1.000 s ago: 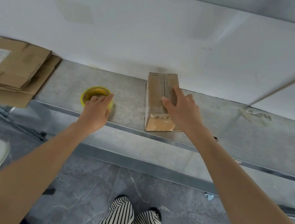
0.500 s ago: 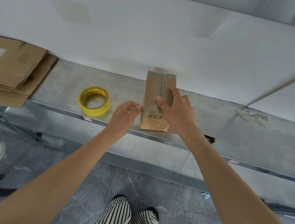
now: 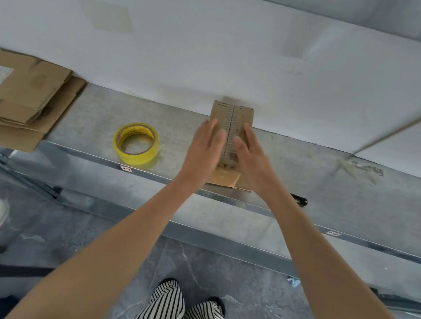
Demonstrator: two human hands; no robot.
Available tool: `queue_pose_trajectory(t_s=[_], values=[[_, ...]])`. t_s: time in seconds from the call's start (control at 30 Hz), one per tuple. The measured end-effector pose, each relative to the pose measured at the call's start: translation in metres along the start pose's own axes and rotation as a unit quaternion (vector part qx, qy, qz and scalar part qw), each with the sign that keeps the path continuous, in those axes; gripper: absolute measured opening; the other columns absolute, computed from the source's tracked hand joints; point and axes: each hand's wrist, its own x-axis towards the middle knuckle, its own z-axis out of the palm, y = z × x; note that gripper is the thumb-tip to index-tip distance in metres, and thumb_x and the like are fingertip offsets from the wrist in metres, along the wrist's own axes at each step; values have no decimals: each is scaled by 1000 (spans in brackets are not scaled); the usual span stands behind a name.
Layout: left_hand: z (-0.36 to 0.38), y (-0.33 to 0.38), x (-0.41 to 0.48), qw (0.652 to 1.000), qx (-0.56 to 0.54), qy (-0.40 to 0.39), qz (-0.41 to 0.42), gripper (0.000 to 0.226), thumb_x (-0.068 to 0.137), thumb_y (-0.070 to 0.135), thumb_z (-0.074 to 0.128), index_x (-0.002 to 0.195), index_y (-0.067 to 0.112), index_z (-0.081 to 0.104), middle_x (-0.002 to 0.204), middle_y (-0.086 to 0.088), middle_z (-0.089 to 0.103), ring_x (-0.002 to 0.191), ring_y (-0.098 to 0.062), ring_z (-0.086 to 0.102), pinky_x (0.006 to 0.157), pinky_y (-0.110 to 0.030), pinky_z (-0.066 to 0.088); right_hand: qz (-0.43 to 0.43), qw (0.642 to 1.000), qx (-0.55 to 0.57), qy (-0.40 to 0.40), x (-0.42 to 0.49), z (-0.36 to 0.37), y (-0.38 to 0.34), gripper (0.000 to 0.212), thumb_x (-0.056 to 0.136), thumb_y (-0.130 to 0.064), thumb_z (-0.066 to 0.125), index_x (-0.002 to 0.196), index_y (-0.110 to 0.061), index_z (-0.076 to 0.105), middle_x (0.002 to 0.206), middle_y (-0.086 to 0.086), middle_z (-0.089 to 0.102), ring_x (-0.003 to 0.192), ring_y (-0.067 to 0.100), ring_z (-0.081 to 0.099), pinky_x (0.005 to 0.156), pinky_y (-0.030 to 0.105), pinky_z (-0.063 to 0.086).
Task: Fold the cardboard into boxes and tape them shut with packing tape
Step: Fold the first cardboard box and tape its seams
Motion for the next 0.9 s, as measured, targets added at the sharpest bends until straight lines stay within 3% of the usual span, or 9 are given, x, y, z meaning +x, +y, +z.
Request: queue_pose_trajectory(t_s=[0.1, 0.17, 0.23, 0.3, 0.37, 0.47, 0.67, 0.77, 0.9], values=[[5, -4, -5, 998, 63, 2, 10, 48, 101, 21, 39, 148, 12, 29, 155, -6, 24, 142, -15, 24, 95, -1, 15, -8, 1000, 5, 15, -2, 12, 1, 64, 96, -45, 39, 151, -34, 6, 149, 2, 33, 127, 21, 44, 106, 44, 39], [0, -11, -3, 999, 35, -13, 2, 48, 102, 19, 37, 149, 15, 27, 157, -3, 20, 143, -12, 19, 101, -4, 13, -16, 1000, 5, 13, -2, 9, 3, 57, 100, -38, 34, 151, -33, 9, 149, 2, 35, 126, 22, 45, 106, 43, 39], [-8, -15, 0, 999, 18, -40, -4, 46, 103, 20, 36, 148, 18, 28, 157, -1, 20, 144, -10, 18, 112, -15, 12, -13, 1000, -6, 1, -2, -1, 6, 50, 103, -34, 30, 150, -33, 15, 148, 3, 38, 124, 23, 47, 106, 40, 38], [-18, -16, 5, 997, 27, -70, -7, 47, 102, 27, 39, 148, 21, 30, 157, 2, 23, 143, -11, 22, 118, -28, 17, -10, 1000, -23, -10, -1, -14, 7, 47, 103, -36, 28, 148, -36, 21, 145, 5, 42, 122, 25, 49, 106, 41, 39], [-31, -17, 9, 990, 87, -113, 15, 54, 99, 40, 42, 149, 25, 28, 157, 7, 22, 141, -10, 27, 115, -28, 23, -7, 997, -60, -39, -1, -24, 7, 49, 100, -46, 30, 148, -40, 19, 146, 3, 41, 127, 24, 46, 109, 41, 35], [-45, -14, 9, 957, 238, -150, 74, 65, 95, 47, 47, 151, 28, 20, 158, 10, 15, 140, -9, 27, 106, -21, 24, -19, 981, -175, -87, -4, -30, 5, 68, 92, -61, 37, 149, -42, 4, 148, 2, 40, 127, 25, 47, 107, 43, 36], [-52, -8, 15, 877, 431, -164, 133, 82, 88, 60, 46, 152, 23, 10, 160, 9, 9, 130, -19, 43, 97, -39, 42, -69, 944, -312, -83, -3, -33, 4, 82, 87, -67, 39, 150, -36, -4, 143, 4, 46, 118, 27, 53, 99, 43, 42], [-53, -4, 20, 848, 479, -177, 143, 88, 86, 64, 45, 152, 20, 9, 160, 8, 8, 125, -23, 48, 92, -38, 43, -79, 934, -339, -83, -4, -38, 0, 84, 87, -64, 43, 150, -34, -3, 144, 4, 46, 119, 28, 51, 100, 41, 39], [-53, -1, 21, 842, 486, -188, 139, 91, 83, 66, 46, 152, 20, 8, 160, 8, 9, 122, -24, 50, 91, -38, 43, -83, 938, -324, -92, -5, -38, 1, 87, 86, -63, 47, 150, -34, -4, 145, 4, 44, 122, 27, 50, 101, 39, 39]])
